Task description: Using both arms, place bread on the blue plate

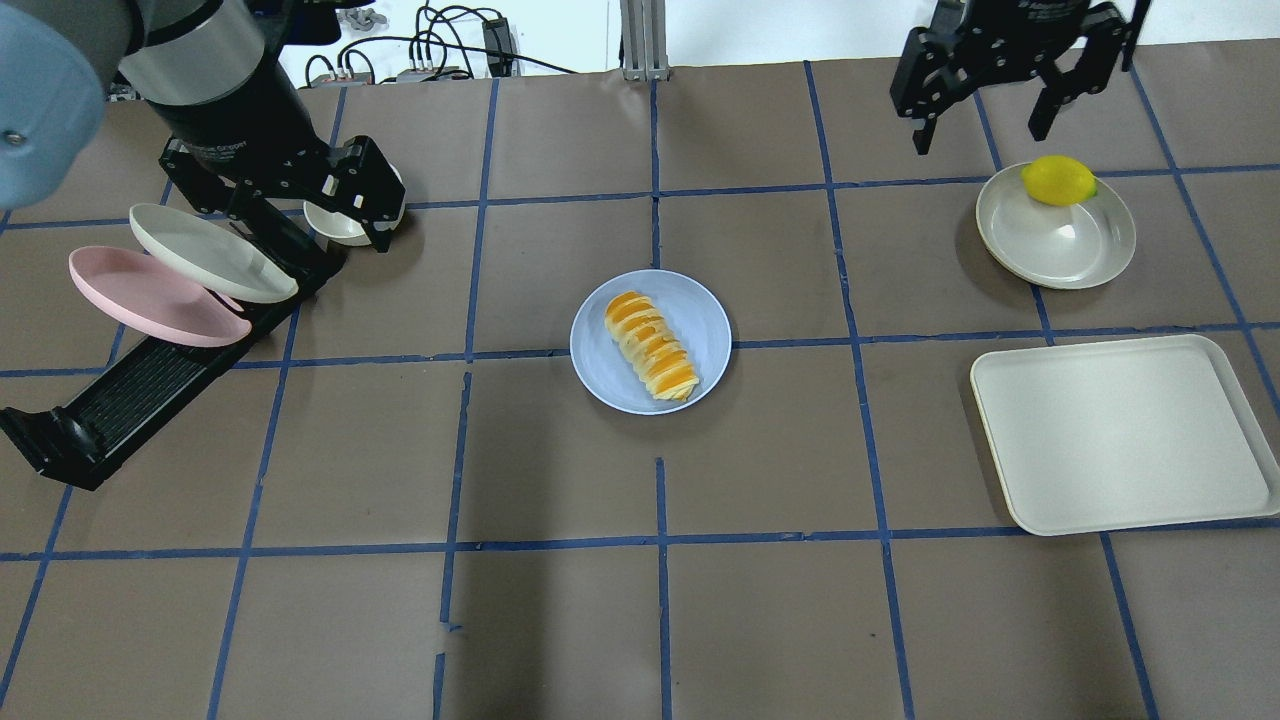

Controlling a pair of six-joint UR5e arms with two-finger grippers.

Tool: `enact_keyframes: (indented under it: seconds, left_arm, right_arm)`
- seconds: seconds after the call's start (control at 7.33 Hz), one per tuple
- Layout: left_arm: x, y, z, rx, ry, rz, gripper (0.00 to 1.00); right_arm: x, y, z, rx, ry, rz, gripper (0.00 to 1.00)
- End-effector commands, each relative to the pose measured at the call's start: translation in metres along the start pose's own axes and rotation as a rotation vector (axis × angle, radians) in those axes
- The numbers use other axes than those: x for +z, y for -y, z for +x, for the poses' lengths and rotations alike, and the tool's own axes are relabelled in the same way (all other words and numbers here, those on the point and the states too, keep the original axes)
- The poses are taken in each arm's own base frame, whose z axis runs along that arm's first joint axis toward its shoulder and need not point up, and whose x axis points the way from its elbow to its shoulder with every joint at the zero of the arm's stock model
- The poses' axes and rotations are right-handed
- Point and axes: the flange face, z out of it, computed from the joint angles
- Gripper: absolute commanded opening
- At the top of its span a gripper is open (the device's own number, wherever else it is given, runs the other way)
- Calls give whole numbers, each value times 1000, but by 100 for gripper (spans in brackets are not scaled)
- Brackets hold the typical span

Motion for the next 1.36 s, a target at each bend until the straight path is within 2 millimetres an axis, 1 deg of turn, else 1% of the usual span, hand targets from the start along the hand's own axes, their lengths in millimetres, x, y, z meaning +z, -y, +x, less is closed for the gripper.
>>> enact_keyframes:
  seconds: [0.0,0.14,0.27,0.41,0.55,0.68,0.82,0.95,1.09,1.23]
  left_arm:
    - [2,0,0,0,0,-4,100]
    - [2,0,0,0,0,-4,100]
    - [3,1,0,0,0,-7,100]
    - [2,0,0,0,0,-4,100]
    - [2,-1,0,0,0,-4,100]
    - [2,0,0,0,-1,-5,100]
    - [4,-1,0,0,-2,-8,100]
    - [7,-3,1,2,-2,-16,100]
    - [1,0,0,1,1,-1,100]
    - [1,0,0,1,-1,-1,100]
  right_arm:
    - [-26,-21,18,30,16,59,99]
    - [-29,-41,14,27,24,55,97]
    - [-23,-84,9,26,30,51,95]
    - [-9,-129,5,36,19,96,96]
    - [13,-143,-2,51,20,127,96]
    - [16,-142,-15,19,12,143,96]
    - [21,-137,-30,-15,8,131,96]
    - [13,-127,-47,-48,-17,151,96]
    - [9,-113,-63,-76,-29,157,97]
    - [1,-102,-63,-76,-28,165,97]
